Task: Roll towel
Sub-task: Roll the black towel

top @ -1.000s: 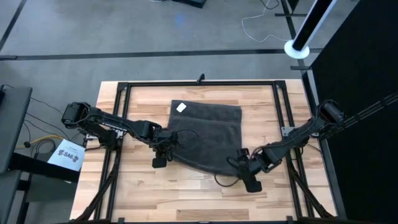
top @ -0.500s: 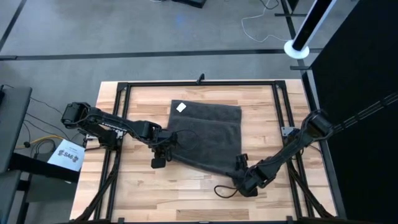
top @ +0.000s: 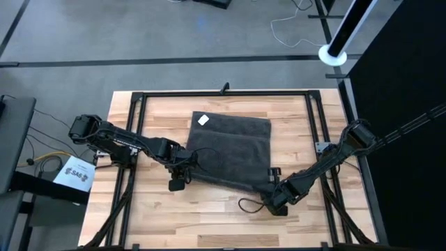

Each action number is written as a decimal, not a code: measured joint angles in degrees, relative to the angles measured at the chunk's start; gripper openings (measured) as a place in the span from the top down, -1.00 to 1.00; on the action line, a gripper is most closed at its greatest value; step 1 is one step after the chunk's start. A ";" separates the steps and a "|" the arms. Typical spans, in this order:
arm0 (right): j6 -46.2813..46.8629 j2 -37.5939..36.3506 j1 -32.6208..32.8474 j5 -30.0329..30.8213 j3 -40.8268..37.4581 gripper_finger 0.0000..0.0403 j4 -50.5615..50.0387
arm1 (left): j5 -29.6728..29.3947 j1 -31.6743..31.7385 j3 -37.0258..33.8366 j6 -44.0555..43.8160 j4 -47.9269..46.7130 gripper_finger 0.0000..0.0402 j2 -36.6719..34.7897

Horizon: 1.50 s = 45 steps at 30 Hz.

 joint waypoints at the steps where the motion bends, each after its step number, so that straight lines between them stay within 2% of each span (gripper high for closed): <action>1: -0.19 -1.40 -1.03 -2.85 -1.05 0.96 0.96 | -0.03 -0.35 0.01 -0.49 0.05 0.99 0.00; 6: -0.65 -9.58 -7.02 -16.61 -5.86 0.96 6.33 | -0.79 -1.45 -1.34 -3.33 0.95 0.99 0.00; 12: -1.27 -17.70 -14.76 -30.33 -6.00 0.96 6.58 | -0.01 -2.68 -1.50 -7.65 1.47 0.99 -0.68; 15: -4.72 -16.99 -18.80 -34.65 -6.01 0.96 4.17 | -0.06 -2.66 -2.83 -7.54 3.45 0.99 -0.59; 21: -11.81 -9.47 -25.53 -44.70 -6.00 0.96 3.18 | -0.06 0.11 -5.22 -7.73 5.87 0.99 -0.50; 25: -13.76 -5.04 -26.94 -47.98 -5.98 0.96 3.14 | -0.02 2.12 -5.29 -7.34 6.15 0.99 -0.50; 29: -14.20 -3.50 -27.07 -48.57 -5.92 0.96 2.76 | 0.00 3.88 -5.44 -5.18 7.10 0.99 -0.50; 42: -10.85 -5.33 -32.10 -48.51 -5.93 0.97 -0.19 | 0.12 10.38 -8.09 -0.90 9.98 0.99 -0.50; 45: -9.11 -6.21 -33.33 -51.49 -6.00 0.97 -0.75 | 0.40 10.73 -5.78 -1.87 7.53 0.99 -0.76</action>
